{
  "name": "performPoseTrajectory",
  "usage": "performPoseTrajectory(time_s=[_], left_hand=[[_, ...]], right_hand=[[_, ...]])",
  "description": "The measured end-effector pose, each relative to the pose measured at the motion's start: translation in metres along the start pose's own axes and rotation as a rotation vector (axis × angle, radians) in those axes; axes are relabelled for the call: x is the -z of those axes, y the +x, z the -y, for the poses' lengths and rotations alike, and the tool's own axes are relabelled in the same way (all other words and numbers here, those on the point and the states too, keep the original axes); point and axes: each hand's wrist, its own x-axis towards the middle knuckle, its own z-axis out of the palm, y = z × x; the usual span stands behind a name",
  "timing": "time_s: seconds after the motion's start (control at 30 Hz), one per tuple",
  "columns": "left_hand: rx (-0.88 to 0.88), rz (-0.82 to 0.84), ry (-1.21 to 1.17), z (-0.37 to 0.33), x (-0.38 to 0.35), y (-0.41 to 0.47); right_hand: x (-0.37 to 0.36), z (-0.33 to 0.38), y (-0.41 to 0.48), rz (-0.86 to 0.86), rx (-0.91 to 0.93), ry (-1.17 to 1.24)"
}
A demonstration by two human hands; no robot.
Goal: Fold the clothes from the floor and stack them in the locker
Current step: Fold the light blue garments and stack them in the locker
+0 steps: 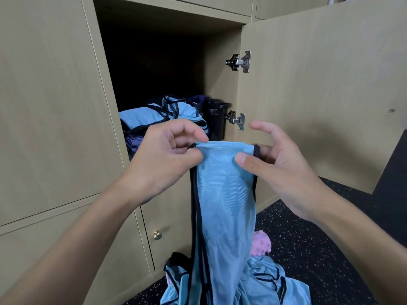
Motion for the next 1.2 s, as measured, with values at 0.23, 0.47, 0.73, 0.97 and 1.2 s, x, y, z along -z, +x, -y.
performPoseTrajectory(time_s=[0.23, 0.47, 0.73, 0.97, 1.2], left_hand=[[0.157, -0.079, -0.205, 0.010, -0.009, -0.002], [0.260, -0.018, -0.292, 0.014, -0.017, -0.006], [0.313, -0.053, -0.374, 0.025, -0.027, -0.009], [0.181, -0.110, -0.426, 0.022, -0.019, -0.004], [0.214, -0.011, -0.340, 0.033, -0.024, -0.010]], right_hand=[[-0.009, -0.008, -0.002, 0.023, 0.016, -0.090], [-0.002, -0.003, -0.001, -0.032, -0.040, 0.020], [-0.006, -0.002, -0.003, -0.029, 0.083, 0.053], [0.008, -0.004, -0.003, 0.095, -0.004, -0.082], [0.002, -0.013, -0.003, 0.015, 0.051, -0.092]])
